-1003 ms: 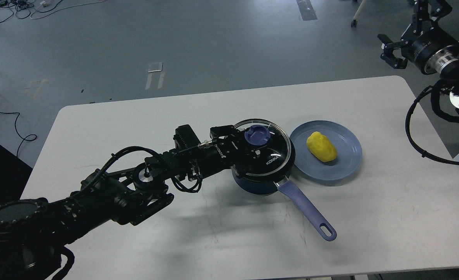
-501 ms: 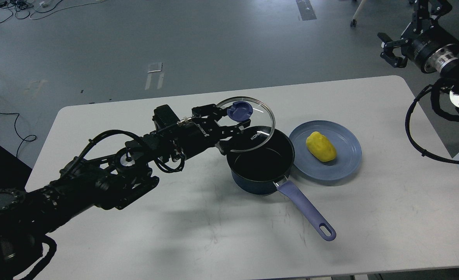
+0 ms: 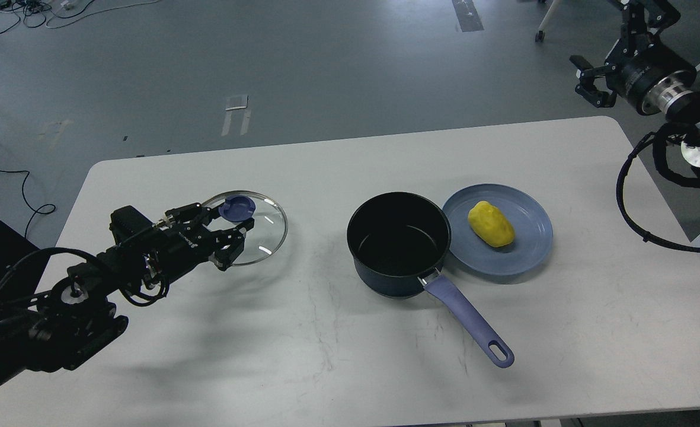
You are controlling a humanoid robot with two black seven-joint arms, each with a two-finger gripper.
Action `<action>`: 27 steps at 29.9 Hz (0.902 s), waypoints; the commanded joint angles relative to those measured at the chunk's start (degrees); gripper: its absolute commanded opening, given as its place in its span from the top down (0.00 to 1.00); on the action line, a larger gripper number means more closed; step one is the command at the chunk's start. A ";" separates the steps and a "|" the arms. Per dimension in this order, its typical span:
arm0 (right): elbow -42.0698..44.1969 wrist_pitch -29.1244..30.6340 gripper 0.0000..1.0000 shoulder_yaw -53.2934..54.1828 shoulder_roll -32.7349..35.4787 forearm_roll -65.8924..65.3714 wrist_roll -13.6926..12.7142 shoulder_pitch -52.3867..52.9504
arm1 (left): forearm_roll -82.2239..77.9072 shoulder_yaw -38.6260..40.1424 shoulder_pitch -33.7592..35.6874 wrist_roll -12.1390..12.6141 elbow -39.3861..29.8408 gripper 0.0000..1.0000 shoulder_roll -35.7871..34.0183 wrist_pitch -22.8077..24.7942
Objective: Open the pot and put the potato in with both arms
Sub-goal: 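Lower the glass lid onto the table beside the saucepan, then release the lid and raise the left arm away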
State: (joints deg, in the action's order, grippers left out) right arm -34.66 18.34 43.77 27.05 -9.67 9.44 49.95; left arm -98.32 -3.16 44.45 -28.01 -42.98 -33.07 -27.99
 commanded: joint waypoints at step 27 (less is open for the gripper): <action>-1.19 0.03 0.00 -4.29 0.37 -1.49 0.84 2.87 | 20.70 1.22 -0.16 0.01 -1.14 0.01 0.29 -0.01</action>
State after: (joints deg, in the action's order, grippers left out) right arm -35.45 18.36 41.82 27.33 -10.58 9.79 51.48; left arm -83.31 -2.30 42.09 -27.99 -43.26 -32.86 -28.00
